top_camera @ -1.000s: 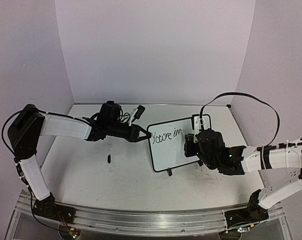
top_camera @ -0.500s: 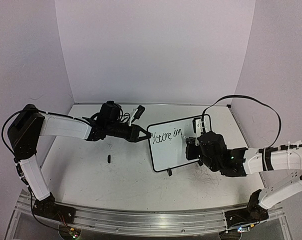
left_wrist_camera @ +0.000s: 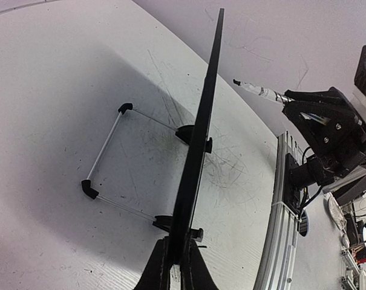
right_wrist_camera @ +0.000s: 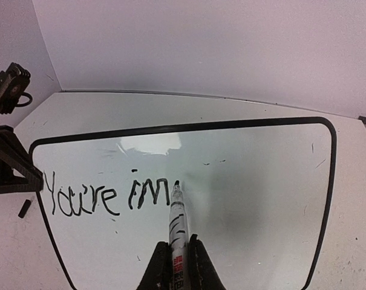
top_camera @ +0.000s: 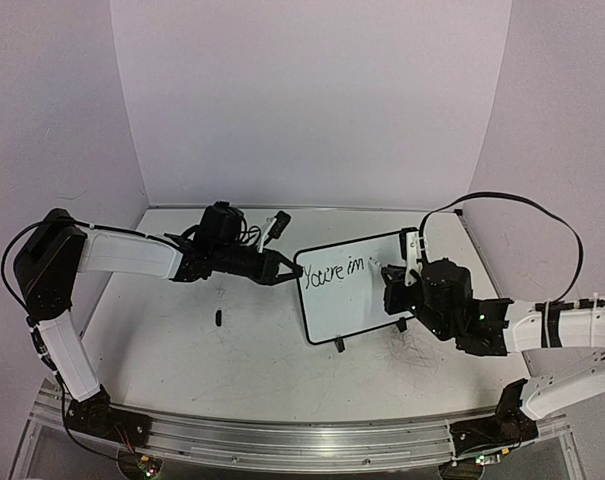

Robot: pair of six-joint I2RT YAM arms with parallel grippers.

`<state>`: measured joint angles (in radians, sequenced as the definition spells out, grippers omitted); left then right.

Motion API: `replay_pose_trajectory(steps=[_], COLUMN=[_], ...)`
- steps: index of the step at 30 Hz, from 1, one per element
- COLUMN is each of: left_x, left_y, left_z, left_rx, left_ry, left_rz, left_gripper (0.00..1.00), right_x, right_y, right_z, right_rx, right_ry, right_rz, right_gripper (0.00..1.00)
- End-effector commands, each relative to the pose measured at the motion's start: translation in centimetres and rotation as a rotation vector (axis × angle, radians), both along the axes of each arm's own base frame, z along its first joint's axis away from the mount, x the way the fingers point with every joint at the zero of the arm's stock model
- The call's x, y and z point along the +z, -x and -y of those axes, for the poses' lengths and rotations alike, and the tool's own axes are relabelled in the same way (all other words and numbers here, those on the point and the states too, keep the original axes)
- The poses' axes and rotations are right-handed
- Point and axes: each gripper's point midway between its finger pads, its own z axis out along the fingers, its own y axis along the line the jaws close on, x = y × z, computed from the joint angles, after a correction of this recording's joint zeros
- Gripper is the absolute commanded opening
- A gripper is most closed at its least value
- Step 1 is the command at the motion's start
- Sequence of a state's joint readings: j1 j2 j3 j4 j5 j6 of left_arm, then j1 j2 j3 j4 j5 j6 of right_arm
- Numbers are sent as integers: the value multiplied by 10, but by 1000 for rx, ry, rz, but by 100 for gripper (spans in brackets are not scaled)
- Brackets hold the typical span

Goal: Write a sentence on the whiteboard

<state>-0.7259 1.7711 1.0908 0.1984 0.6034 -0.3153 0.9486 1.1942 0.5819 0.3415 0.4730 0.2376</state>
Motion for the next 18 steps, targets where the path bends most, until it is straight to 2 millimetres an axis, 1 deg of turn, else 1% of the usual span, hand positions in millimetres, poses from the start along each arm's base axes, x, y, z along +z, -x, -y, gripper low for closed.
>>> replay_pose_trajectory(steps=[1,4,10,18], left_x=[2,0,3,1], left_y=[-14,-15,-15,-15], left_z=[-17,-18,-18,-18], left_rx=[105,106,97,94], left_ry=[-64,-73,-70,-74], left_rz=[21,36,56,59], left_gripper=[0,0,0,0], right_x=[8,6,9,11], right_y=[1,3,4,1], right_z=[1,2,7,7], right_rx=[20,24,13,7], right_ry=[-9,-8,-5,1], right_rz=[46,45,58,60], right_gripper=[0,0,0,0])
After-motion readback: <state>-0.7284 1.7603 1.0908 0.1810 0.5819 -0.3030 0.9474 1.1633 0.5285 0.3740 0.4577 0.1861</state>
